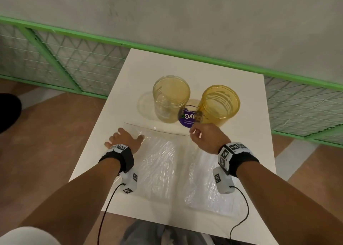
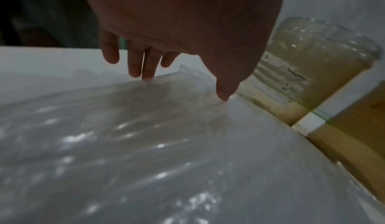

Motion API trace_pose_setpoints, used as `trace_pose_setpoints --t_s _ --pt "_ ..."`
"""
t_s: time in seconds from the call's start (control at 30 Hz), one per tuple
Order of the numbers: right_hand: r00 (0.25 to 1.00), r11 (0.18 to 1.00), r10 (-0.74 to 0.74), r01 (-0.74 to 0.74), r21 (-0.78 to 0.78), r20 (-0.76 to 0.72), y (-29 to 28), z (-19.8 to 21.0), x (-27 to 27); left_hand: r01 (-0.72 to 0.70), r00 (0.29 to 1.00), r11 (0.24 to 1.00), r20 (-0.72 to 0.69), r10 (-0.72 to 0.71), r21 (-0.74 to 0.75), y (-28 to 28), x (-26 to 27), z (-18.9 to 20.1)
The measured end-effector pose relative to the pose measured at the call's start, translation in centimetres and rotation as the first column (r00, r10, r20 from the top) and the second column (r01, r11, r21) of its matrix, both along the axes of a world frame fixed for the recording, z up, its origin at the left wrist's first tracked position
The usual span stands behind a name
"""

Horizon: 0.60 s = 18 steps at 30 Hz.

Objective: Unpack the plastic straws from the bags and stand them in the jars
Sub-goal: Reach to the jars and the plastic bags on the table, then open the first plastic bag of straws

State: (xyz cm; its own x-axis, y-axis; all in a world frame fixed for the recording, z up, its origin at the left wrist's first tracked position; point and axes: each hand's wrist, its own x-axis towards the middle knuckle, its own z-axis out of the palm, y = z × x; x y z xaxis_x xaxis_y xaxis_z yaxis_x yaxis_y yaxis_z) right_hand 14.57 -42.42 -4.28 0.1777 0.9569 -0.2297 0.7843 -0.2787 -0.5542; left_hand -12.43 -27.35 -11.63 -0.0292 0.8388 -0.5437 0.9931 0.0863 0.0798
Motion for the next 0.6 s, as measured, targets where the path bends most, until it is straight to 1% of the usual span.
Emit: trace_pose_setpoints --t_s 0.07,0.1,0.17,0.2,0.3,0.4,0.47,0.53,0.6 --pt "0.999 0.997 0.024 -0.026 -0.076 -0.027 0.0 -1.0 -1.2 -0.077 0.992 0.995 0.091 0.082 -0.06 -0.1 -0.5 -0.5" --pt "0.999 0.994 0.023 -0.027 -0.102 -0.041 0.1 -1.2 -1.7 -0.103 0.978 0.992 0.176 0.114 -0.073 -0.1 -0.5 -0.6" --pt "0.998 0.992 0.005 -0.014 -0.126 -0.069 0.2 -1.5 -2.4 -0.134 0.921 0.987 0.357 0.157 -0.089 0.0 -0.1 -0.2" --pt "0.997 0.992 0.0 -0.01 -0.124 -0.082 0.4 -1.4 -2.7 -0.138 0.892 0.987 0.422 0.162 -0.087 -0.1 0.2 0.4" --pt "0.996 0.997 0.006 -0.013 -0.077 -0.088 0.9 -0.8 -3.2 -0.083 0.823 0.995 0.559 0.101 -0.057 -0.1 1.0 2.3" --pt "0.999 1.0 -0.021 0.021 0.017 -0.049 1.3 0.3 -3.1 -0.029 0.73 0.995 0.677 0.09 -0.1 -0.1 1.4 3.8" --pt "0.995 0.994 -0.071 0.077 0.074 -0.075 1.6 1.1 -3.1 -0.008 0.658 0.991 0.745 0.107 -0.135 -0.5 1.6 5.0" --pt "0.983 0.989 -0.13 0.137 0.051 -0.127 1.6 2.0 -3.0 0.019 0.589 0.985 0.798 0.13 -0.174 -1.0 2.0 6.2" --pt "0.979 0.991 -0.132 0.127 -0.037 -0.157 1.3 2.9 -3.0 0.043 0.536 0.982 0.834 0.135 -0.186 -1.6 2.4 7.6"
